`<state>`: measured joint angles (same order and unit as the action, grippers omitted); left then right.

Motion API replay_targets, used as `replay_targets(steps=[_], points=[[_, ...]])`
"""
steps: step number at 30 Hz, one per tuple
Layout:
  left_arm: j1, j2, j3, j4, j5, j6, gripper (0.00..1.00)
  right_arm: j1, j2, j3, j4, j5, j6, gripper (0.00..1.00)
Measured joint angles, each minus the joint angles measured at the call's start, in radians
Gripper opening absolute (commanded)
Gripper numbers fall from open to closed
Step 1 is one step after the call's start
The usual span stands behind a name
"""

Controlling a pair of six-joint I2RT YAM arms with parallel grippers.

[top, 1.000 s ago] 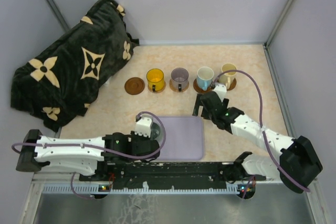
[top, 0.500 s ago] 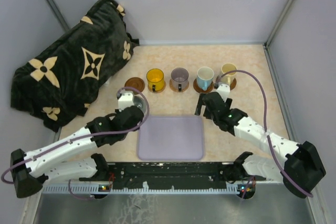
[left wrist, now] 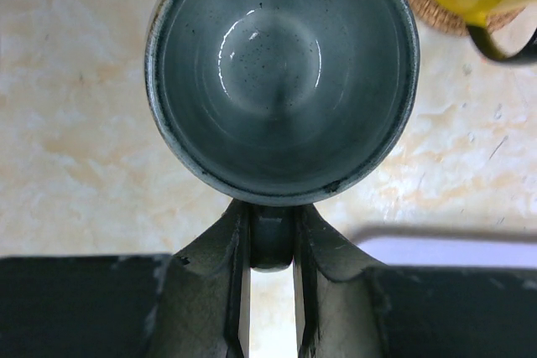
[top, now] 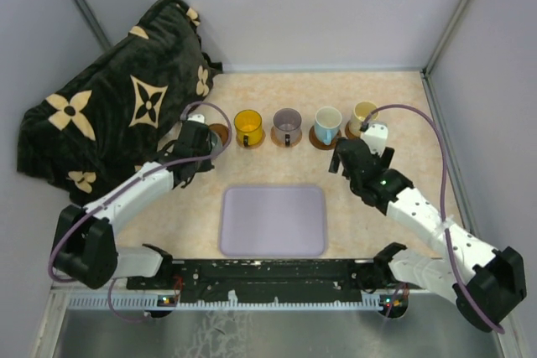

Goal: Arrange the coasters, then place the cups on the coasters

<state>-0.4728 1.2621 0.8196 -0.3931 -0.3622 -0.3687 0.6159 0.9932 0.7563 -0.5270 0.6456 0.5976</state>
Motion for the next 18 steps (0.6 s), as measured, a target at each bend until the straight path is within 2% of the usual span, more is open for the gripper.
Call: replay_targets(steps=[10, 18], points=[[0.112, 0.253, 0.203, 0.126, 0.132, 0.073, 0.15, -0.114, -0.098, 0.053, -0.067, 0.029, -0.043, 0.99], [0.149, 0.388, 0.316, 0.121, 0.163, 0.086, 0.15, -0.137, -0.11, 0.069, -0.074, 0.03, -0.055, 0.99]])
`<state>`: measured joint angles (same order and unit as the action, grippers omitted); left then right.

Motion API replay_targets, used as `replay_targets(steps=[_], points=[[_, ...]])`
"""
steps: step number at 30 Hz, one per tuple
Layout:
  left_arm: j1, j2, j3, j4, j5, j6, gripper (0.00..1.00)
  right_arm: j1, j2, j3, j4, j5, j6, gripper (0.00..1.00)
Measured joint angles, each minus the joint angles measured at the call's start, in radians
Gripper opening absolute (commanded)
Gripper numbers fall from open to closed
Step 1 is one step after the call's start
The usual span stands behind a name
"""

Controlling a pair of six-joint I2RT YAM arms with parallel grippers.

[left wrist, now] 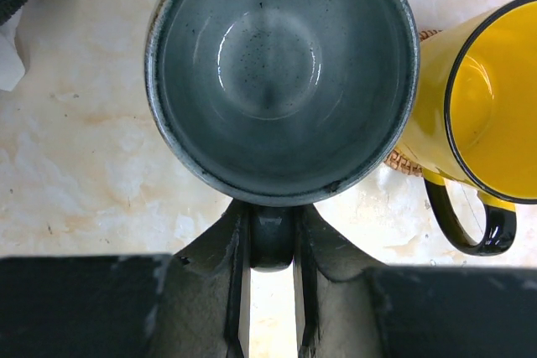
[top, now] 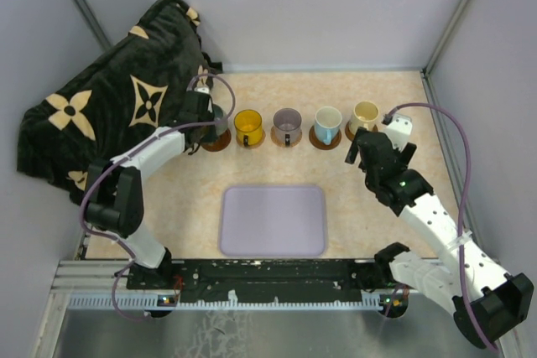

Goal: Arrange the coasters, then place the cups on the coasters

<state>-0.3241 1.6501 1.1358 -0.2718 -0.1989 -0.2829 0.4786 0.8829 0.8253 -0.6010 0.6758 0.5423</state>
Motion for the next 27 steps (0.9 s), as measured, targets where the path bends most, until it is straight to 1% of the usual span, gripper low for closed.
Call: replay_targets(steps=[10, 16, 27], points=[[0.002, 0.071, 0.103, -0.082, 0.008, 0.0, 0.15, -0.002, 0.002, 0.0, -0.014, -0.016, 0.005, 0.99], [0.002, 0.091, 0.145, -0.165, -0.005, 0.0, 0.15, -0.002, 0.009, 0.0, -0.013, -0.038, 0.016, 0.99], [0.002, 0.109, 0.157, -0.237, -0.024, 0.0, 0.15, -0.002, 0.024, 0.0, -0.011, -0.069, 0.028, 0.99]])
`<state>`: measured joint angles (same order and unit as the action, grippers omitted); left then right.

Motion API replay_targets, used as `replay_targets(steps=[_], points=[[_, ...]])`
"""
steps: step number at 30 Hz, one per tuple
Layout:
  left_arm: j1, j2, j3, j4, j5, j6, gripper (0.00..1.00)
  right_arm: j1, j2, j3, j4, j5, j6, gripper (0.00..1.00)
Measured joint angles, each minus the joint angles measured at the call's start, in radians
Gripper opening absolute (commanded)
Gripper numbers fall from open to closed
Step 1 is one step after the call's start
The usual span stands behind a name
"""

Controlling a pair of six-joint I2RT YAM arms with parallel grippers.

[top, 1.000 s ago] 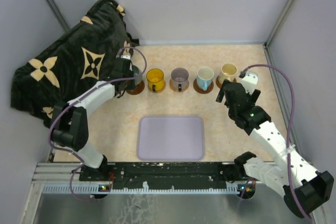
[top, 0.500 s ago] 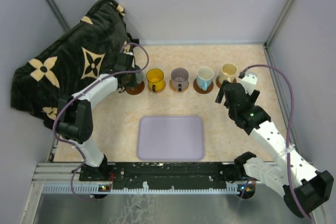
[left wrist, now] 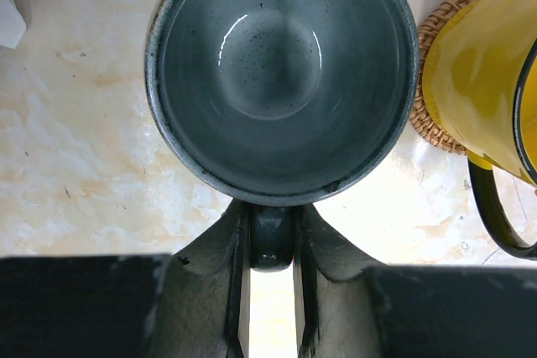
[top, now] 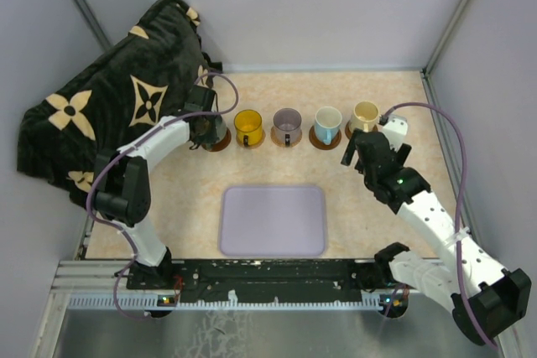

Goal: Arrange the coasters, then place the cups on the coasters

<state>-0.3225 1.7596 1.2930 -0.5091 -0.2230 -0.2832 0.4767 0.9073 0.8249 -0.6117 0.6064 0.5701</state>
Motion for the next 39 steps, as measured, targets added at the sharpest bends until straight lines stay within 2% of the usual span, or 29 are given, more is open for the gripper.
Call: replay_targets(steps=[28, 31, 39], points=[[0.0, 0.019, 0.0, 0.001, 0.014, -0.038, 0.16, 0.0, 0.004, -0.027, 0.021, -0.04, 0.015, 0.99], [0.0, 0.019, 0.0, 0.001, 0.015, -0.046, 0.19, 0.0, 0.005, -0.027, 0.021, -0.045, 0.016, 0.99], [0.0, 0.011, -0.018, 0.019, 0.015, -0.069, 0.37, 0.0, 0.014, -0.027, 0.033, -0.06, 0.017, 0.99]])
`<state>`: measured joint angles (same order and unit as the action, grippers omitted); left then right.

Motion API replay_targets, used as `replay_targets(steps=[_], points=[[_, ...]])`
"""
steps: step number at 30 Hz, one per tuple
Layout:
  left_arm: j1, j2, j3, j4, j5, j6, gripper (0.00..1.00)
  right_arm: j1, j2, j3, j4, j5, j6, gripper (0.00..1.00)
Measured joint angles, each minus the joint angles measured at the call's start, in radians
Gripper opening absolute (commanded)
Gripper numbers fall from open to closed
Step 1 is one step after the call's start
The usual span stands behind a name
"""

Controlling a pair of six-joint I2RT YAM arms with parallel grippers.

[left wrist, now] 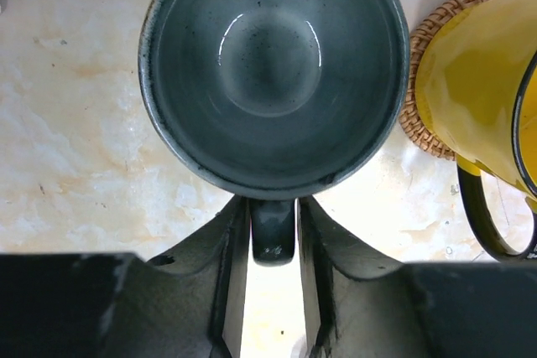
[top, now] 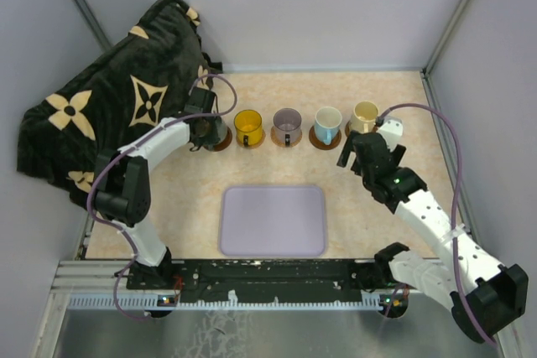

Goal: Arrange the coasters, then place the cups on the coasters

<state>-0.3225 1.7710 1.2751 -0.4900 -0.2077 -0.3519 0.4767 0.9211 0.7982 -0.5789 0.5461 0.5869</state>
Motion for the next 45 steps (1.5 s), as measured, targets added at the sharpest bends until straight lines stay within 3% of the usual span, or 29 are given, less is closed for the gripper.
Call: replay_targets(steps=[7, 36, 45], points=[[0.0, -0.029, -0.016, 0.018, 0.0, -0.009, 0.5, 0.0, 0.007, 0.0, 0.014, -0.018, 0.0, 0.99], [0.0, -0.105, -0.114, 0.015, -0.033, -0.008, 0.51, 0.0, 0.004, -0.014, 0.011, -0.037, 0.018, 0.99], [0.0, -0.172, -0.127, 0.009, -0.027, -0.008, 0.65, 0.0, 0.002, -0.015, 0.01, -0.032, 0.018, 0.99]])
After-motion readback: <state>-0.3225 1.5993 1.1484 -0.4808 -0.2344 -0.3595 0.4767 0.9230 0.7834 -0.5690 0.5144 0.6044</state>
